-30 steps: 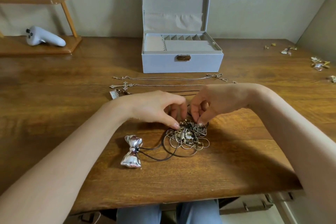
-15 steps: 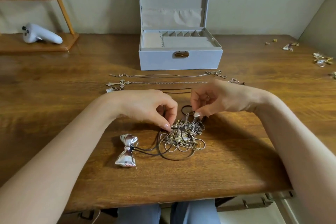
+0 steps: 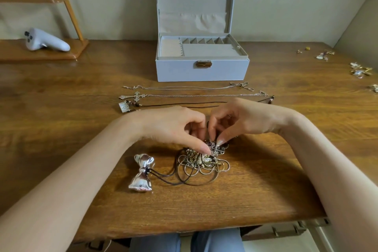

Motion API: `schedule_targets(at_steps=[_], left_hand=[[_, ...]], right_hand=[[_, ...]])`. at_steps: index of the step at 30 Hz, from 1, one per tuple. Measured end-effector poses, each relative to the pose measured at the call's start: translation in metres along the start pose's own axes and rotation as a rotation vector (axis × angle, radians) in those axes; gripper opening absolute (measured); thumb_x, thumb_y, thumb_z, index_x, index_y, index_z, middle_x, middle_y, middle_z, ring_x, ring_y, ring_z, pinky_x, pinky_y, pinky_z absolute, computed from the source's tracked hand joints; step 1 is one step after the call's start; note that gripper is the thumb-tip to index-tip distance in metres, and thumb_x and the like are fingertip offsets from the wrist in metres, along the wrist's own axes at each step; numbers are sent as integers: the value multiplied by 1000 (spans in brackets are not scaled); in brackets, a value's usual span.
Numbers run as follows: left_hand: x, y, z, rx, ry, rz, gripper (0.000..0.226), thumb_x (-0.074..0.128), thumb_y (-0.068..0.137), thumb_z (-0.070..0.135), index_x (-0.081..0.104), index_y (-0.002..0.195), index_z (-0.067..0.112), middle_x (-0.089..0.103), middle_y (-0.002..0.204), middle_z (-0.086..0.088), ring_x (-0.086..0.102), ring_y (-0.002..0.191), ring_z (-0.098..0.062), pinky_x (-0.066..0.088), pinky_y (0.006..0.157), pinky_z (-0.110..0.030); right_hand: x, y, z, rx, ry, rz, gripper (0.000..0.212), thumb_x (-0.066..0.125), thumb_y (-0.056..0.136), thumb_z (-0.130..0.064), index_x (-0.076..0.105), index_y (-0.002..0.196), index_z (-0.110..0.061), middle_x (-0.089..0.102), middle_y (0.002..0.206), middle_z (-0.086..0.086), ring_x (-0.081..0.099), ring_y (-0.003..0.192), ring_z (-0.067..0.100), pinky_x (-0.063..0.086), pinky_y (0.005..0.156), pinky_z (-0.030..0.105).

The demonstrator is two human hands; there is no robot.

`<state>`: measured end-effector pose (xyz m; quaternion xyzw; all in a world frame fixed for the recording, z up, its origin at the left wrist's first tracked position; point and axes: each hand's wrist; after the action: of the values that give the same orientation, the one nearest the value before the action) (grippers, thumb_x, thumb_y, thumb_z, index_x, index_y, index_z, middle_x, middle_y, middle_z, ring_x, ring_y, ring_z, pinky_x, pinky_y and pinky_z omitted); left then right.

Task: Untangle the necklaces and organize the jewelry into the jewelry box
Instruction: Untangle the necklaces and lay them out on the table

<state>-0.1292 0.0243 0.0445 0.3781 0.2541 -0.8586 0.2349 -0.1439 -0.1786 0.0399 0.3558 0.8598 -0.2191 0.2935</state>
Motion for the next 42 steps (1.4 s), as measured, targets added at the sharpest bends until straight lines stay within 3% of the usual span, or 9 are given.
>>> schedule_targets(at_steps=[3, 5, 10, 13, 17, 22, 29, 36, 42], left_hand=[[0, 1, 0, 31, 4, -4, 14, 68, 82, 40, 61, 83, 27, 54, 67, 17, 44, 56, 3, 35, 52, -12], [-1, 0, 0, 36, 13, -8, 5, 65, 86, 31, 61, 83, 30, 55, 69, 18, 45, 58, 5, 36, 54, -10], [-3, 1, -3, 29, 2, 53, 7, 62, 87, 23, 58, 83, 28, 67, 80, 10, 55, 63, 3, 45, 62, -17], [-4, 2, -5, 15, -13, 67, 7, 60, 88, 22, 56, 84, 25, 70, 81, 9, 62, 72, -3, 50, 72, -27], [-3, 4, -8, 16, -29, 78, 9, 61, 89, 21, 53, 84, 23, 69, 79, 3, 62, 67, -4, 49, 64, -20], [-3, 2, -7, 39, -47, 42, 19, 65, 86, 27, 47, 91, 31, 59, 80, 13, 52, 63, 4, 42, 61, -14], [-2, 0, -2, 52, -11, -18, 21, 69, 79, 42, 52, 90, 34, 51, 83, 16, 46, 66, 7, 38, 58, -10], [-4, 2, -3, 38, -15, -104, 37, 73, 74, 44, 56, 104, 30, 57, 97, 12, 52, 78, -3, 43, 65, -15], [-1, 2, 1, 66, -67, -6, 35, 71, 77, 42, 58, 106, 28, 59, 90, 13, 53, 73, 3, 42, 63, -12]], right_hand=[[1, 3, 3, -10, -34, 54, 9, 76, 77, -10, 72, 84, -10, 60, 73, 12, 47, 63, 9, 37, 60, 23], [2, 5, 5, -18, -74, 89, 7, 75, 79, -10, 72, 84, -14, 60, 70, 0, 46, 62, 4, 36, 59, 18], [3, 7, 5, -20, -94, 172, 9, 73, 79, -6, 67, 83, -12, 59, 72, -3, 46, 61, 3, 37, 56, 16], [0, 2, 1, -49, -58, 65, 13, 75, 77, -4, 69, 83, -14, 62, 79, 0, 51, 66, 9, 40, 61, 16], [2, 3, 1, -8, -91, 18, 17, 80, 73, -15, 71, 86, -21, 62, 83, 3, 54, 70, 19, 44, 65, 29], [2, 1, -1, 31, -74, 28, 10, 79, 75, -19, 71, 80, -19, 65, 79, 8, 51, 64, 11, 43, 62, 33], [-5, -6, -4, -71, 156, 146, 14, 75, 74, -25, 65, 79, -18, 64, 74, 4, 54, 70, 15, 43, 66, 28], [-3, 0, -5, -190, 444, 317, 14, 63, 84, -8, 50, 82, -4, 63, 61, 7, 56, 52, 18, 47, 50, 24], [-7, -1, -4, -240, 562, 405, 13, 58, 88, -9, 48, 82, -6, 64, 65, 8, 61, 54, 22, 46, 50, 25]])
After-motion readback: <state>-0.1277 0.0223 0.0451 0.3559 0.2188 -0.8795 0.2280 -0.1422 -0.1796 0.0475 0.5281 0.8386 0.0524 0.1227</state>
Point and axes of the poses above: each hand's wrist, its own y-axis towards the middle knuckle, its own x-axis out of the palm, z = x × y
